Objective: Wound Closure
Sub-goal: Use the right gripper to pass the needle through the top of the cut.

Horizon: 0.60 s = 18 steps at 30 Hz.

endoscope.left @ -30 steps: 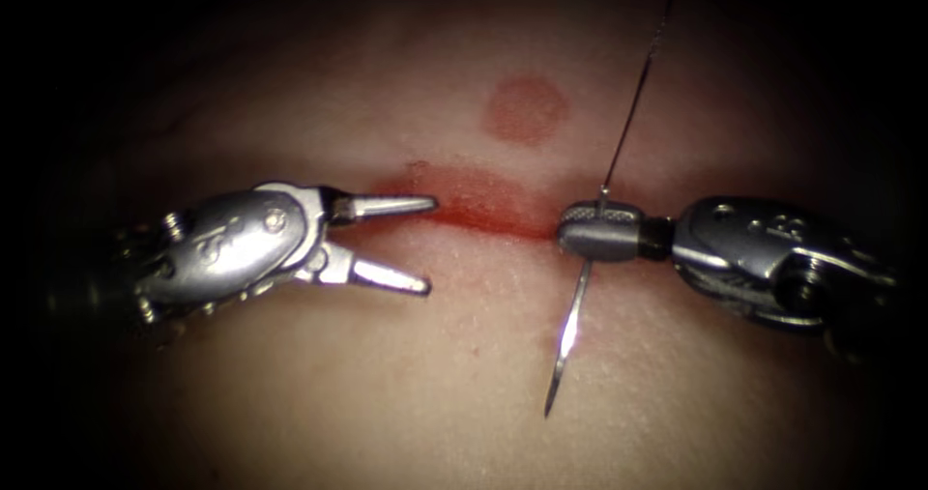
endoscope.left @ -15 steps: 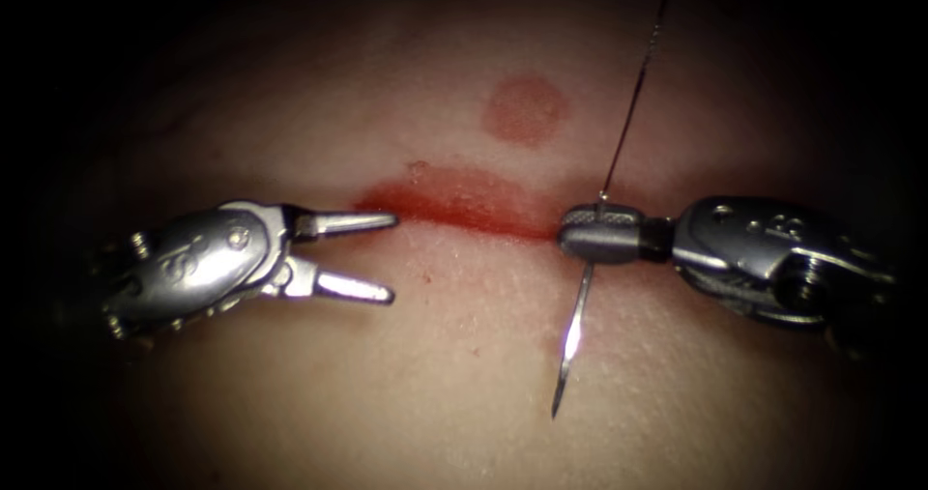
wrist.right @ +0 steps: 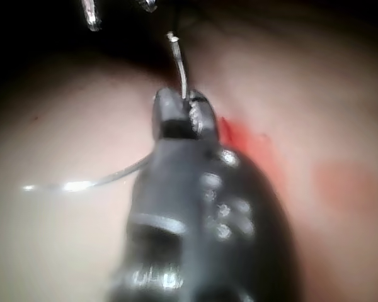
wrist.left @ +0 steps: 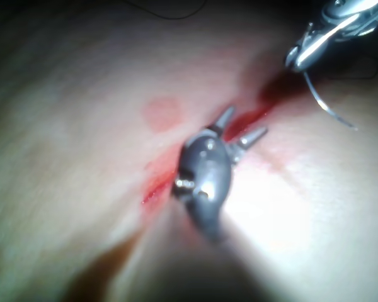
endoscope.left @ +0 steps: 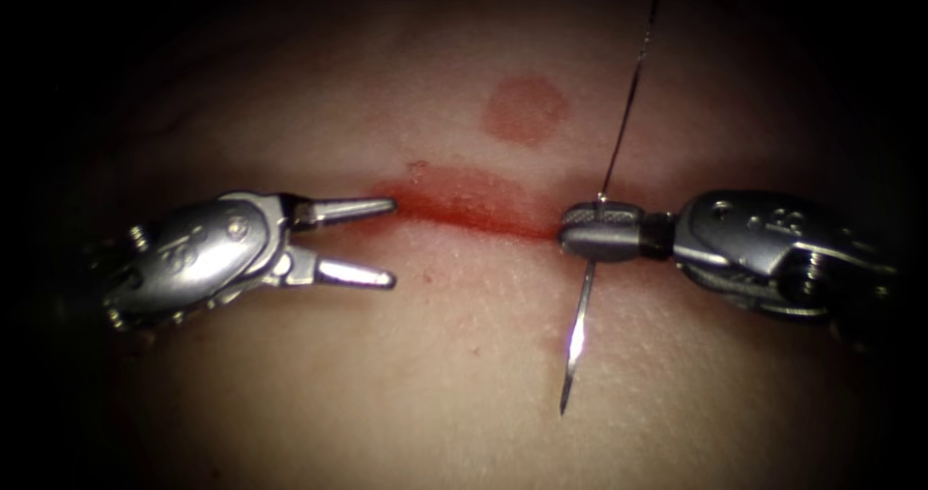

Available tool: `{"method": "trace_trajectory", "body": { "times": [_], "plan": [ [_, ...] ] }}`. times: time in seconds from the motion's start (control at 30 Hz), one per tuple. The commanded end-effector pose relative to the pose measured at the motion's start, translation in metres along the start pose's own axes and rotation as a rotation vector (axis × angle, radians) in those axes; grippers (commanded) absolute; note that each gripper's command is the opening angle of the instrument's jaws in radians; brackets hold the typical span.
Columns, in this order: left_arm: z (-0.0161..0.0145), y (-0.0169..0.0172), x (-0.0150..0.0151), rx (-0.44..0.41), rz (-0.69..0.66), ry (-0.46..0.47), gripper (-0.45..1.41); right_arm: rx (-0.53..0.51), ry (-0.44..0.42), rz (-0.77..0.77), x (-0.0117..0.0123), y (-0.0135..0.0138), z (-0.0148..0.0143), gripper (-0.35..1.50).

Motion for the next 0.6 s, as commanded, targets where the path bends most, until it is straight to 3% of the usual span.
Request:
{"method": "trace_trajectory", "body": {
  "times": [0.03, 0.3, 0.6],
  "plan": [
    [0.0006, -0.0001, -0.0006, 0.0, -0.001, 0.0, 0.29, 0.0, 0.001, -0.009, -0.0001, -0.0001, 0.001, -0.35],
    [0.0006, -0.0001, -0.0007, 0.017, -0.01, -0.032, 0.29, -0.03, 0.007, -0.097, 0.003, -0.0002, 0.0049, -0.35],
    [0.0009, -0.0001, -0.0006, 0.053, -0.033, -0.072, 0.27, -0.048, 0.005, -0.197, 0.0042, 0.0005, 0.0079, -0.35]
  ]
}}
